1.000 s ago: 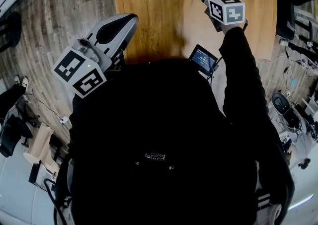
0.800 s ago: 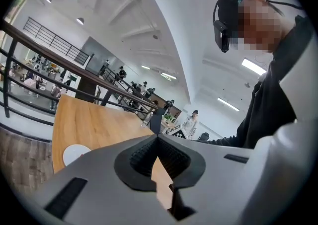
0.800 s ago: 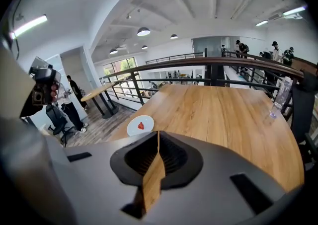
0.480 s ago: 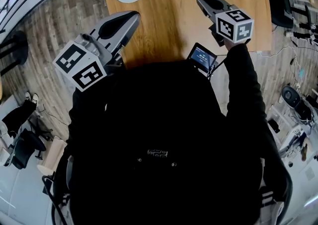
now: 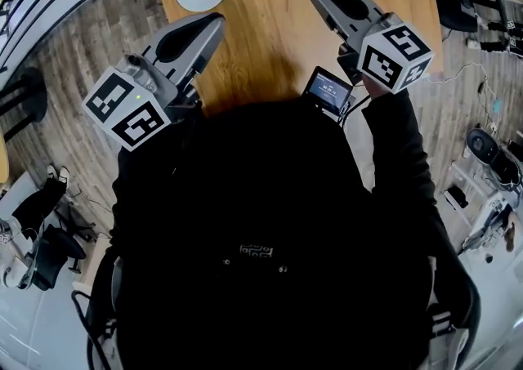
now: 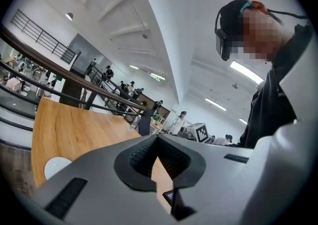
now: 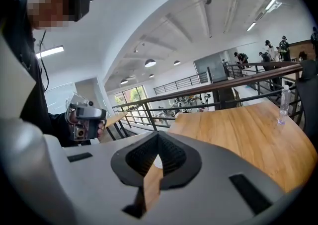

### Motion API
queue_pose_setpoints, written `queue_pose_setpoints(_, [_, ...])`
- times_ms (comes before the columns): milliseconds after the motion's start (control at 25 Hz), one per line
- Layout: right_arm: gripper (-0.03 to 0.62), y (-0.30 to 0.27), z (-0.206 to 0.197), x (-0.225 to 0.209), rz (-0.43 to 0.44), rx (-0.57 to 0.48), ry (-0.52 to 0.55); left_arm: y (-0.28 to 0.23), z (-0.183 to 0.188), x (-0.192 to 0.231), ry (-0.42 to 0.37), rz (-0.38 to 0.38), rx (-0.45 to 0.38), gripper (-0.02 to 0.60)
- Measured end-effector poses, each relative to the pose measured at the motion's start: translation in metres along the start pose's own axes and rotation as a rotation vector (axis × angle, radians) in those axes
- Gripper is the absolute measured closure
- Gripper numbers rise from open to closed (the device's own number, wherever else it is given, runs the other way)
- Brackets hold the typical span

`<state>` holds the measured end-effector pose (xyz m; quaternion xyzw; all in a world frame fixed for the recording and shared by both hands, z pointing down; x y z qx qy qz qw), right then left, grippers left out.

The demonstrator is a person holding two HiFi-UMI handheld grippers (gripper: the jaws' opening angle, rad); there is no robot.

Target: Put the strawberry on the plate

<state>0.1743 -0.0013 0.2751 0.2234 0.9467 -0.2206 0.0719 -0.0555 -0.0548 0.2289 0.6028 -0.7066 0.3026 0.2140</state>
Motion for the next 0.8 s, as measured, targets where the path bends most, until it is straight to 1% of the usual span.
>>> queue_pose_setpoints(80, [0.577, 0.004, 0.01, 0.003, 0.004, -0.024, 0.007, -0.002, 0.001, -0.001, 0.001, -0.007, -0.003, 0.581])
queue_pose_setpoints(320, [0.577, 0.013, 0.021, 0.004, -0.005, -0.059, 0.013, -0.005, 0.002, 0.004, -0.004, -0.009, 0.008, 0.581])
queue_pose_setpoints(480, [0.577, 0.02, 0.02, 0.004, -0.012, -0.063, 0.007, -0.01, 0.004, 0.002, -0.011, -0.016, 0.013, 0.581])
queue_pose_setpoints(800, [0.577, 0.031, 0.016, -0.014, -0.014, -0.061, -0.006, -0.035, 0.003, -0.002, -0.01, -0.023, 0.026, 0.581])
Point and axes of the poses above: the fingertips, and each gripper's own axes: y backward along the fingers, x to its left, z out of its top, the point moved 6 cm from there along y, backward along the fingers, and after that the axes turned 8 degrees about y, right-handed, at the moved point
